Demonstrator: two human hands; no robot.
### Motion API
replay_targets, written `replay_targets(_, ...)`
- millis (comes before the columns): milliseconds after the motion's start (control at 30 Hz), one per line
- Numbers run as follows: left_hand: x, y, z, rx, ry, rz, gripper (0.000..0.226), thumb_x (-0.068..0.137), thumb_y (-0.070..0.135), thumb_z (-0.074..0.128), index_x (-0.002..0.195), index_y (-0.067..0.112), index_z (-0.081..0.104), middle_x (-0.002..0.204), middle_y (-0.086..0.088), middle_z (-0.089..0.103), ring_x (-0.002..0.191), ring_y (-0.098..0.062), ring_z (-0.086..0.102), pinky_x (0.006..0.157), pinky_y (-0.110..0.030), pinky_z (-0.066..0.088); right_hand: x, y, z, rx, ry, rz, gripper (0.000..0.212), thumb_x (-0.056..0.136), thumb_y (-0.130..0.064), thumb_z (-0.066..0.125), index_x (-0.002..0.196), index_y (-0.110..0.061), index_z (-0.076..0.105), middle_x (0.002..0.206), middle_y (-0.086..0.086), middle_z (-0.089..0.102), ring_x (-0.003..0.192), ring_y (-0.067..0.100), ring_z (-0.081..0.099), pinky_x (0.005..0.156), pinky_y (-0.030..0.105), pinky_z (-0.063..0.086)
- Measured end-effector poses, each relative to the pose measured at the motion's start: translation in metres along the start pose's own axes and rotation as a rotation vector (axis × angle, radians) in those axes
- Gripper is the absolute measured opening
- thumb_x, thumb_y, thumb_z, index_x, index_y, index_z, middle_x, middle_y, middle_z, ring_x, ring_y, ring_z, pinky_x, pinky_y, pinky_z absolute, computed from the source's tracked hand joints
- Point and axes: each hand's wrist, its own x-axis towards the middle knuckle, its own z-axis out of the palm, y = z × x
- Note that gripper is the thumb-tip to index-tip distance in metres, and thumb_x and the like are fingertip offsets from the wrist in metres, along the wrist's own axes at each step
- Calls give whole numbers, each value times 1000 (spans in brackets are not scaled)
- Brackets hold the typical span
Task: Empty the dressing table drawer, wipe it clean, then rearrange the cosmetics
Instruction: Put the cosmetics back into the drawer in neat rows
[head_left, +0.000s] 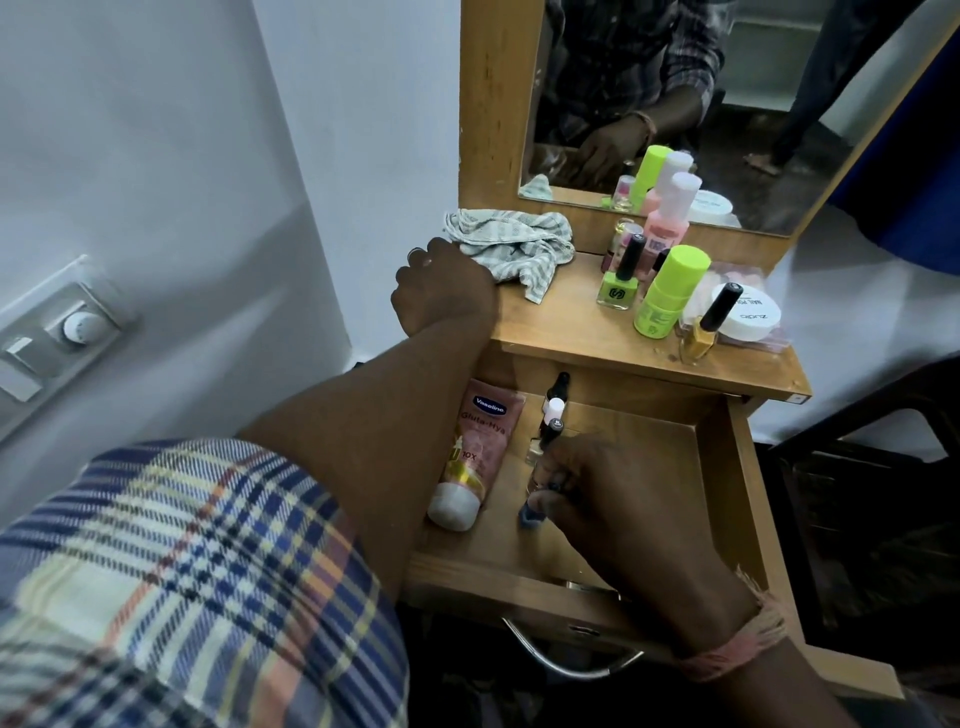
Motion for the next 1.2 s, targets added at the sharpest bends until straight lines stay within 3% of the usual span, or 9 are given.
replay_targets(233, 0, -1, 0, -2, -1, 9, 35, 98, 30, 50, 129, 16, 56, 129, -7, 59, 118, -29, 58, 89, -38, 46, -2, -5, -2, -63, 2, -19, 6, 94, -33, 66, 100, -29, 66, 98, -16, 54, 74, -9, 42, 64, 6, 37)
replay_targets(567, -1, -1, -2, -16, -5, 6, 33, 98, 29, 50, 127, 16, 57, 128, -7, 59, 118, -29, 58, 89, -38, 45, -2, -2, 5, -61, -7, -49, 11, 94, -33, 65, 104, -28, 64, 102, -16, 53, 78, -1, 43, 67, 7, 36)
replay_targets(833, -3, -1, -5, -30, -29, 6, 34, 97, 29, 50, 128, 16, 56, 128, -7, 58, 117, -30, 58, 88, -37, 44, -3, 4, 6, 47, 46, -44, 17, 84, -37, 76, 94, -29, 64, 91, -13, 57, 82, -1, 51, 67, 12, 41)
replay_targets(1000, -3, 0, -6, -27, -30, 15, 35, 97, 29, 50, 128, 15, 56, 128, -8, 59, 116, -30, 58, 88, -38, 45, 0, 8, -5, 188, 193, 12, 29, 77, -62, 67, 81, -34, 63, 75, -12, 62, 74, 3, 58, 59, 22, 49)
replay_targets(1200, -2, 0, -3, -11, -26, 10, 34, 102, 29, 43, 130, 13, 54, 133, -11, 57, 122, -33, 55, 94, -41, 44, 30, 0, -47, 142, 468, 34, 21, 91, -44, 68, 78, -28, 65, 70, -11, 61, 65, 3, 56, 53, 13, 35)
